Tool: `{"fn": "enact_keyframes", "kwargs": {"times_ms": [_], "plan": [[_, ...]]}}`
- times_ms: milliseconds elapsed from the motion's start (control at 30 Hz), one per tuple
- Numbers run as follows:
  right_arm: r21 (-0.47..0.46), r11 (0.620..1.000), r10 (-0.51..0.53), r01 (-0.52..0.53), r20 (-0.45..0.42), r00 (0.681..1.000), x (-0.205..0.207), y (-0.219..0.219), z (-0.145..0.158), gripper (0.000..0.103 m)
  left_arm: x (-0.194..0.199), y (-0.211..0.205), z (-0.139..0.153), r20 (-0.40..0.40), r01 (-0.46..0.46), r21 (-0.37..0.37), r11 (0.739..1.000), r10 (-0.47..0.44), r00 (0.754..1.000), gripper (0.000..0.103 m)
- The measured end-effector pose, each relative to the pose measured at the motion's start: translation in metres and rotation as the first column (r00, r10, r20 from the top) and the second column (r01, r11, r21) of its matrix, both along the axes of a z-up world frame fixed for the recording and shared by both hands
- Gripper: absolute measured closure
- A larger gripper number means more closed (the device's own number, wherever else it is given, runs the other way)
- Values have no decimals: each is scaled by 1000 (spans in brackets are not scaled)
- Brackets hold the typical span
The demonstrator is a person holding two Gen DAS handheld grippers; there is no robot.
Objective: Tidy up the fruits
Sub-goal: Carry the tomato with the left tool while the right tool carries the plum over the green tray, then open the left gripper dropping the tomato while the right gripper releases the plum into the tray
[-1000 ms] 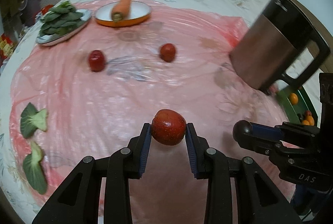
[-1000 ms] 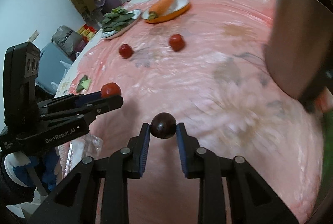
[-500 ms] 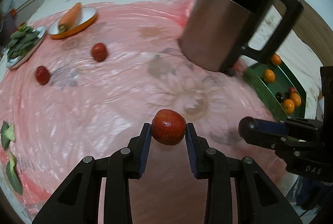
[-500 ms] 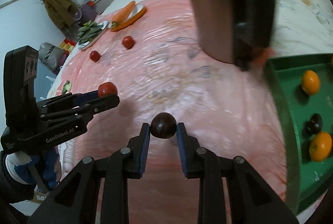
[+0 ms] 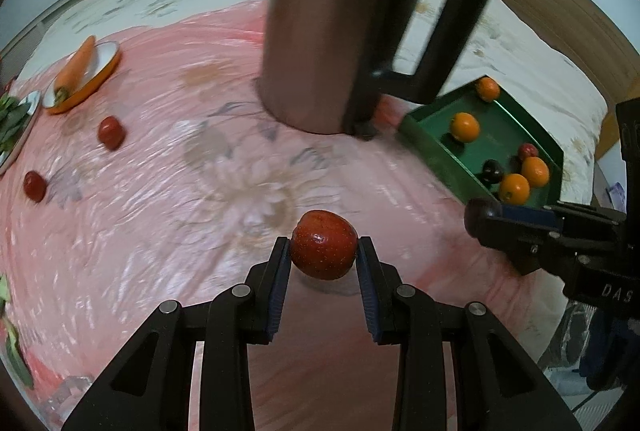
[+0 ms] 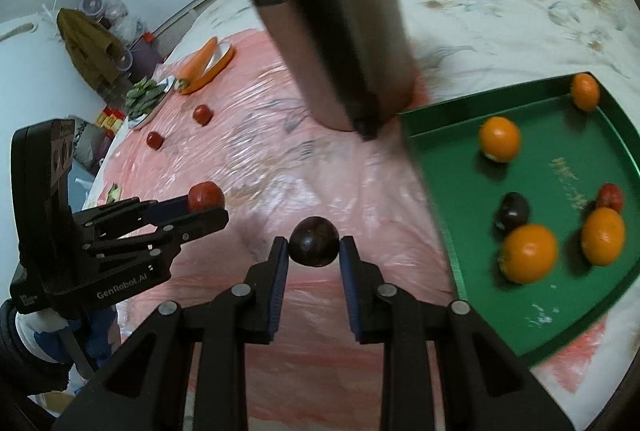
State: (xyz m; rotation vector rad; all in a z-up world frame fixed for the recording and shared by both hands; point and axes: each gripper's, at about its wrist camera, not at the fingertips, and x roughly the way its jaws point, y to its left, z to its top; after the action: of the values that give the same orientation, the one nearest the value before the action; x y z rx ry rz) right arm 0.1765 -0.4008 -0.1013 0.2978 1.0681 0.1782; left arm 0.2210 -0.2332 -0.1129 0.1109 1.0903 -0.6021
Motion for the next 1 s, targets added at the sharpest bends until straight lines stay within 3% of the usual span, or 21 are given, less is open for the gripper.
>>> {"fn": "enact_keyframes", "kwargs": {"times_ms": [633,1000], "plan": [[-80,968,-239,238,-2,971,-32,-125,6,92,-6,-121,12,-7,173,-116,978,-175,985,74],[-114,968,-229,222,-52,972,-37,-152,-15,92,18,-179,-9,10,199,-60,978,-199,980,74]]}}
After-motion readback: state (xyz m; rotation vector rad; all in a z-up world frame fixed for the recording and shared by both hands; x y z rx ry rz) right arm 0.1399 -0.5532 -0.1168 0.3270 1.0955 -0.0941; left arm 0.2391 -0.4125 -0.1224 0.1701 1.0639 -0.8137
